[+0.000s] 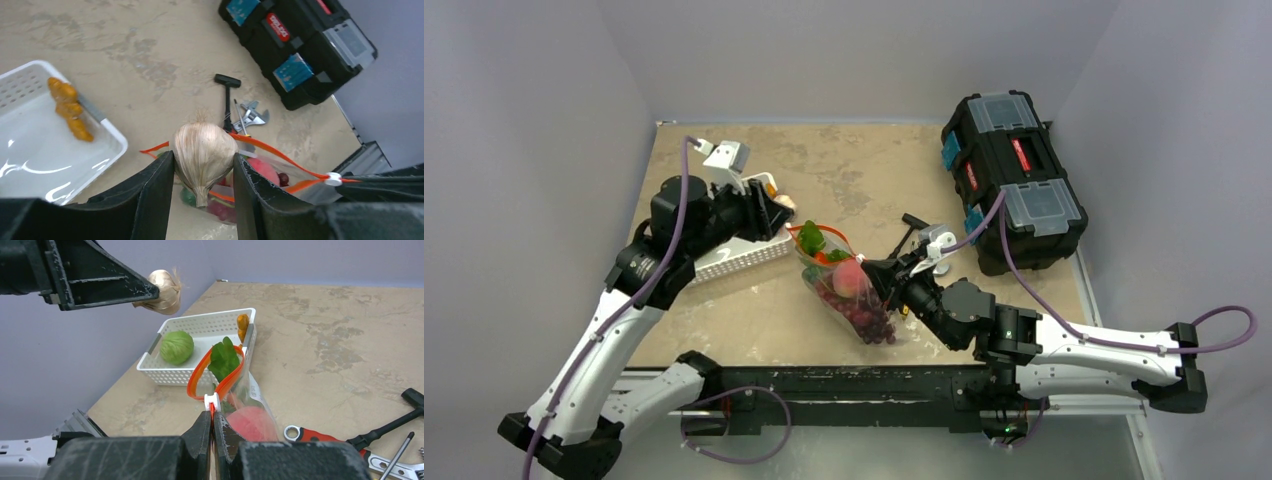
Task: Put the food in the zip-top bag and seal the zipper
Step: Place the fake vegetable in the zipper food storage bag.
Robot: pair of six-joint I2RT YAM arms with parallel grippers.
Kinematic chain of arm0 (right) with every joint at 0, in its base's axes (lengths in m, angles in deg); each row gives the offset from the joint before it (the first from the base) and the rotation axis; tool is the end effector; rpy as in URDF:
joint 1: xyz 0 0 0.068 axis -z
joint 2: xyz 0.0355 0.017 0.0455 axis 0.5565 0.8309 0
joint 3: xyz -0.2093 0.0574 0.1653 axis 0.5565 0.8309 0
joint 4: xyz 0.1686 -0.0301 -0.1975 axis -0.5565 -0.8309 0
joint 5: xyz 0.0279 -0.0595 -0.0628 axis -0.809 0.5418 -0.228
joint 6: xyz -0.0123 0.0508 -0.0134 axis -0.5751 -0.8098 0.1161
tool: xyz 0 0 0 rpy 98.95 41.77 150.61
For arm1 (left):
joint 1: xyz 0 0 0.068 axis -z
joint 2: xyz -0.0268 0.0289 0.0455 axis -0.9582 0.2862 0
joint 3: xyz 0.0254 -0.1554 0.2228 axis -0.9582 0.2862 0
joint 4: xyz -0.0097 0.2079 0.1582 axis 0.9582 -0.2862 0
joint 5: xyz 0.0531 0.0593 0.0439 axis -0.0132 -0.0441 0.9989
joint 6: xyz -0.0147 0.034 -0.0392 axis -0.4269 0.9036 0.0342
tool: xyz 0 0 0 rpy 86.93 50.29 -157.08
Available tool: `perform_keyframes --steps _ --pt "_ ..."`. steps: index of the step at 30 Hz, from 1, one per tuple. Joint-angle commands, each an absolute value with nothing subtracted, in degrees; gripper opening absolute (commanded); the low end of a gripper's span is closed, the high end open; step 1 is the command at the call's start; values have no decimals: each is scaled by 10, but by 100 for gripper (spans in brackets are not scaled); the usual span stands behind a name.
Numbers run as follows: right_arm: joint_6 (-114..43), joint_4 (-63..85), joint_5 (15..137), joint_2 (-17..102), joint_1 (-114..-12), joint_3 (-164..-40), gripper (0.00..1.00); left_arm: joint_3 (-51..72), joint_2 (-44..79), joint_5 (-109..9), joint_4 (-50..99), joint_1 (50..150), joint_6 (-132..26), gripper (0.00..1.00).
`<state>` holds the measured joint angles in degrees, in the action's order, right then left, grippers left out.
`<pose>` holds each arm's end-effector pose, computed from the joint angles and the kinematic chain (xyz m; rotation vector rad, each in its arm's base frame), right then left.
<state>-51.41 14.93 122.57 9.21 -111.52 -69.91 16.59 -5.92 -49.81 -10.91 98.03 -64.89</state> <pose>0.0634 0.1845 0.3476 -0.2361 1.6304 0.8118 0.1633 -0.0803 0.4042 0.1173 1.9568 -0.6938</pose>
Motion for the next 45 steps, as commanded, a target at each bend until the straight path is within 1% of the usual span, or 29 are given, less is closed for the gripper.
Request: perform_keyframes --steps 1,5,11,13,16,17,23,28,32,34,38,40,43,45 --pt "-529 162 1231 83 -1116 -720 0 132 -21 -496 -100 1055 -659 25" --pt "-529 163 1229 76 -1116 -715 0 144 2 -474 -94 1097 -652 25" --pt "-529 162 1229 68 -1116 -712 0 154 24 -477 -80 1116 -656 25" --pt "-527 163 1229 65 -1116 -710 0 153 34 -481 -78 1118 -660 29" --pt "-527 160 1230 60 -1116 -709 0 156 45 -490 -78 1122 -662 37" --pt "-526 159 1231 58 -1116 -708 0 157 47 -492 -80 1122 -662 38" --pt "-522 162 1231 53 -1116 -706 0 172 45 -515 -72 1124 -666 43" --pt "-520 163 1231 52 -1117 -704 0 176 44 -539 -72 1129 -667 43" --pt "-518 165 1231 52 -1116 -703 0 185 45 -584 -71 1130 -659 43" --pt "-517 166 1231 51 -1116 -704 0 187 49 -611 -75 1129 -656 45" --pt "-516 166 1232 51 -1116 -704 0 193 52 -644 -73 1129 -647 54" --pt "-515 165 1231 52 -1116 -705 0 192 53 -653 -70 1130 -646 64" --pt "-516 164 1230 53 -1116 -706 0 189 52 -655 -69 1130 -652 82" --pt "-517 164 1230 53 -1117 -707 0 181 51 -627 -81 1129 -652 88"
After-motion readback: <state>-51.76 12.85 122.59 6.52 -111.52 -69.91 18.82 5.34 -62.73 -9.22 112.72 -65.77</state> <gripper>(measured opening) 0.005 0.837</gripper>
